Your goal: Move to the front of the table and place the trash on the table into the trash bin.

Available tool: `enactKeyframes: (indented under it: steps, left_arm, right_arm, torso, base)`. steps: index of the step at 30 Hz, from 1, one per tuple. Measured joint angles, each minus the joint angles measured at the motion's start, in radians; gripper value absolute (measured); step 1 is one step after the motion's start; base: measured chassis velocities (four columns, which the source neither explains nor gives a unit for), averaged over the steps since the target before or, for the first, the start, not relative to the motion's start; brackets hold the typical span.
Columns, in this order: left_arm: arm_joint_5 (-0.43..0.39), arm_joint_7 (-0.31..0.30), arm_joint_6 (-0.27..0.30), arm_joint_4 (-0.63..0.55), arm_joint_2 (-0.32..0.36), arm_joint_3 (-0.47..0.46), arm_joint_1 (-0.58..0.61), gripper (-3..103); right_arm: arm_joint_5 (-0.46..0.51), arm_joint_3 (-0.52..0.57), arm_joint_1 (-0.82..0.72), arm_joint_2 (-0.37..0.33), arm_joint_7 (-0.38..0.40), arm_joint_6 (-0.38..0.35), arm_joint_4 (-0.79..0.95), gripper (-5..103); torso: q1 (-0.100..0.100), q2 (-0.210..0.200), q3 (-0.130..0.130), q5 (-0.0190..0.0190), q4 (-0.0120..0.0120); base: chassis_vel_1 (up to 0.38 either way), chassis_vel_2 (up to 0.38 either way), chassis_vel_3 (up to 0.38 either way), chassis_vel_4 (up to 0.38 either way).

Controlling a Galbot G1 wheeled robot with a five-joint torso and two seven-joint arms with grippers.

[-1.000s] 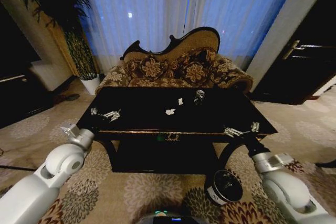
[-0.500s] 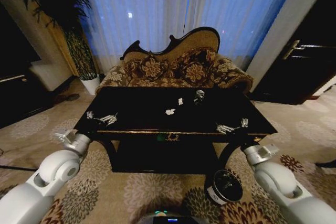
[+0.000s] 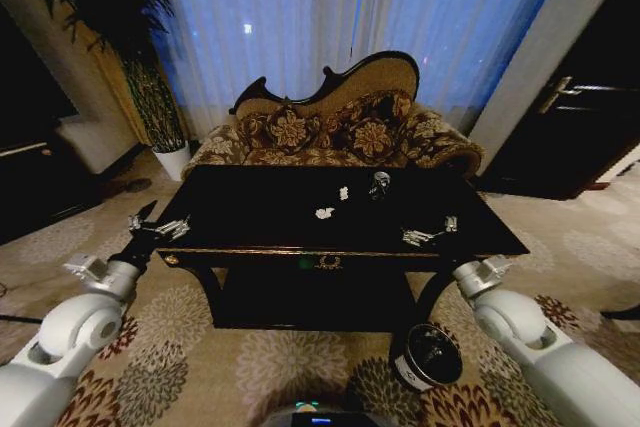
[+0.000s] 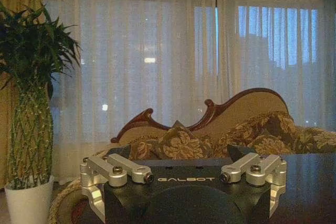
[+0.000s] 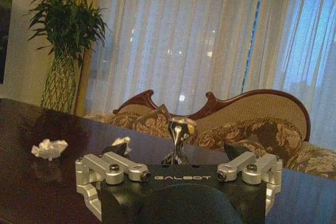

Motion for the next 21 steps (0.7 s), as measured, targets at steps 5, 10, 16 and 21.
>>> enactKeyframes:
  steps: [5, 10, 16, 21]
  left_arm:
    - [0.001, 0.001, -0.005, 0.004, -0.005, -0.02, 0.023, 100]
    - [0.008, 0.001, 0.005, 0.003, -0.005, -0.025, 0.028, 100]
    - [0.008, 0.0, 0.007, 0.002, -0.005, -0.025, 0.028, 100]
    - [0.008, -0.001, 0.008, 0.002, -0.004, -0.024, 0.028, 100]
  right_arm:
    - [0.035, -0.071, 0.104, -0.019, 0.003, -0.006, -0.059, 100]
    - [0.051, -0.13, 0.181, -0.022, 0.008, -0.009, -0.095, 100]
    - [0.059, -0.202, 0.249, -0.021, 0.015, -0.016, -0.126, 100]
    - [0.075, -0.27, 0.32, -0.03, 0.018, -0.023, -0.154, 100]
  torso:
    - [0.0, 0.0, 0.0, 0.0001, 0.0]
    - [0.0, 0.0, 0.0, 0.0001, 0.0001]
    - [0.0, 0.0, 0.0, 0.0001, -0.0001]
    - [0.0, 0.0, 0.0, 0.0, 0.0001]
  base:
    - [0.0, 0.0, 0.0, 0.0]
    - [0.0, 0.0, 0.0, 0.0]
    - [0.0, 0.0, 0.0, 0.0]
    - [0.0, 0.0, 0.0, 0.0]
